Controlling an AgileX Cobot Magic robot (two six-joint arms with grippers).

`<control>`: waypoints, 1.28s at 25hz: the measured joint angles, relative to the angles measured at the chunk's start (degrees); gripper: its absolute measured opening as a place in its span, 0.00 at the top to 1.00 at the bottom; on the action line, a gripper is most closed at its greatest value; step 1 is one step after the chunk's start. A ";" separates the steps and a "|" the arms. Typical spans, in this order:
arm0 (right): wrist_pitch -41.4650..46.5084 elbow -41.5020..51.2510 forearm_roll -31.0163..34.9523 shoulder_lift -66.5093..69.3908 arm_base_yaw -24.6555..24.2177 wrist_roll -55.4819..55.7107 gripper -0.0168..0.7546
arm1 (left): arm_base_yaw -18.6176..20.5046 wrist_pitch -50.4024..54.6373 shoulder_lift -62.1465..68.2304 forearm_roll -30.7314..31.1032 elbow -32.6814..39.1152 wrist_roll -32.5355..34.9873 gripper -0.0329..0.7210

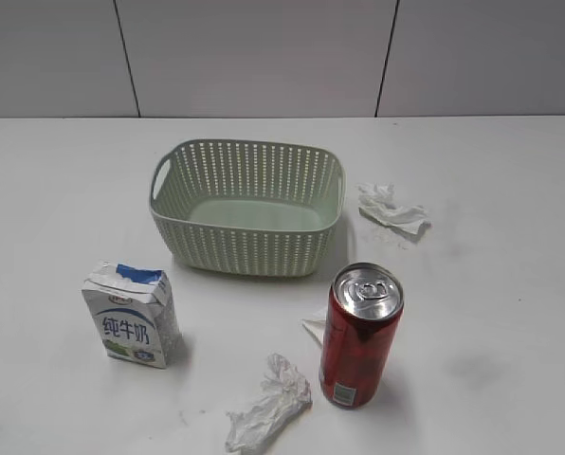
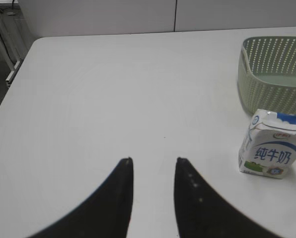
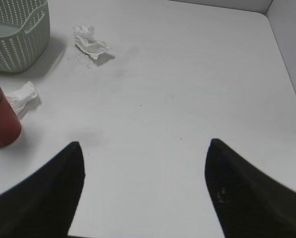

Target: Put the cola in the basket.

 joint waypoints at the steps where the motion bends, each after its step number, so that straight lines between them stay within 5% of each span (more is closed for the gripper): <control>1: 0.00 0.00 0.00 0.00 0.00 0.00 0.24 | 0.00 0.00 0.00 0.00 0.00 0.00 0.65; 22: -0.11 0.00 -1.49 0.92 0.00 1.47 0.24 | 0.00 0.00 0.00 0.00 0.00 0.00 0.65; 32: -0.34 -0.74 -1.72 18.97 0.00 1.91 0.24 | 0.00 0.00 0.00 0.00 0.00 0.00 0.65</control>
